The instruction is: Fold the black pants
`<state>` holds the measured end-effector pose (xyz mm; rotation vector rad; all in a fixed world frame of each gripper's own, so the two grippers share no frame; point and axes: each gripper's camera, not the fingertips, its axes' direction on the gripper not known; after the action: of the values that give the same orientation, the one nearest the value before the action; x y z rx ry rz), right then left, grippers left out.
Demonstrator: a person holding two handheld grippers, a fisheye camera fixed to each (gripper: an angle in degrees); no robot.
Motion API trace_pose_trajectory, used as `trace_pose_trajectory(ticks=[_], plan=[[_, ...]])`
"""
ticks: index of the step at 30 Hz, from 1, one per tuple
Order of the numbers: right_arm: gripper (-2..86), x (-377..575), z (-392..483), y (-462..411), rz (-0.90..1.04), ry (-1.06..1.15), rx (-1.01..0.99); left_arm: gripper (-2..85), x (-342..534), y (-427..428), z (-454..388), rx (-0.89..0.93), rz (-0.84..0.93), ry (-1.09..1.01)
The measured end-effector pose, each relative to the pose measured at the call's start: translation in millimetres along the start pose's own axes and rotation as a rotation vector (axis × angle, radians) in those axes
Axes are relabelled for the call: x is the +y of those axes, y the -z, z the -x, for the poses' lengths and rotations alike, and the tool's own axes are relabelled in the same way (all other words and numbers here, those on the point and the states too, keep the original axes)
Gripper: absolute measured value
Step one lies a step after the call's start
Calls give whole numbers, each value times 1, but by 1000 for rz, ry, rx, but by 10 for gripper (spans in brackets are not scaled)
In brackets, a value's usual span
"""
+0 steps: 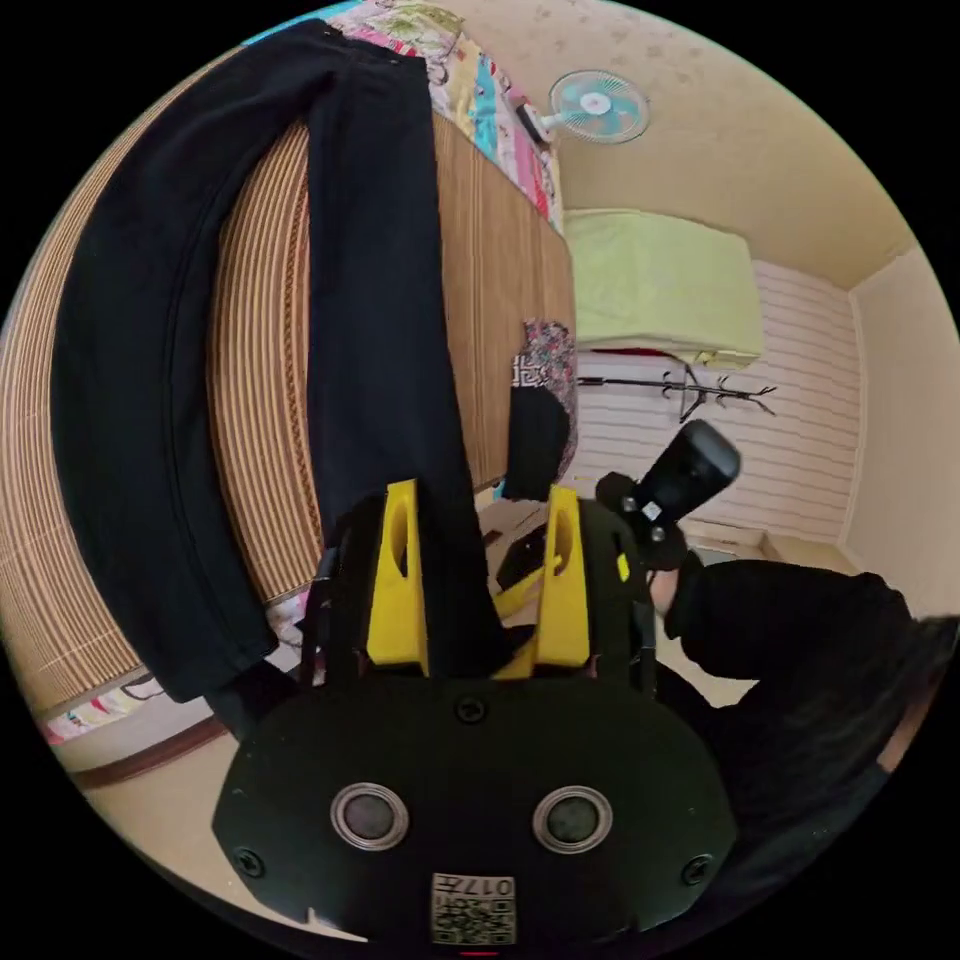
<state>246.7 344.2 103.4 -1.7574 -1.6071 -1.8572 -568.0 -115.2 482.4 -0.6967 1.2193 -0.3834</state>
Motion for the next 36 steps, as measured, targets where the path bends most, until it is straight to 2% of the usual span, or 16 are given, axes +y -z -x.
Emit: trace_pose_trajectory(ticks=[2,5,8,10,13,14,16,18,19,20,22,25,27,31,33,36], plan=[[71,-10,-16,-12,166,77,-95,46,12,6,11,-96,1,25],[80,-19,-75,12,313,-27,-197,41,44,29,39,13,-86,62],[118,-54,-151,87,261,-319,43,40,72,54,67,160,-154,81],[158,-86,-211,160,66,-613,299,40,90,70,81,200,-189,91],[172,-111,-272,209,-136,-789,472,40,107,87,91,246,-212,98],[172,-112,-282,215,-179,-834,480,39,110,90,93,269,-219,94],[142,-100,-300,227,-479,-992,447,39,121,102,101,385,-261,53],[90,-96,-283,218,-691,-999,497,39,132,112,115,517,-293,61],[56,-107,-263,207,-768,-973,596,38,142,121,126,613,-332,59],[52,-117,-253,200,-780,-961,651,37,149,126,132,660,-353,60],[39,-188,-215,161,-631,-797,856,36,177,144,161,824,-437,100],[34,-287,-166,96,-442,-576,1021,36,219,171,184,834,-532,158],[36,-326,-149,64,-450,-502,954,36,243,189,194,805,-580,163],[47,-369,-169,0,-451,-443,562,38,294,213,238,828,-685,267],[57,-366,-174,-21,-448,-474,512,43,312,224,253,732,-691,323],[71,-338,-148,-52,-415,-421,565,52,320,234,270,547,-556,407]])
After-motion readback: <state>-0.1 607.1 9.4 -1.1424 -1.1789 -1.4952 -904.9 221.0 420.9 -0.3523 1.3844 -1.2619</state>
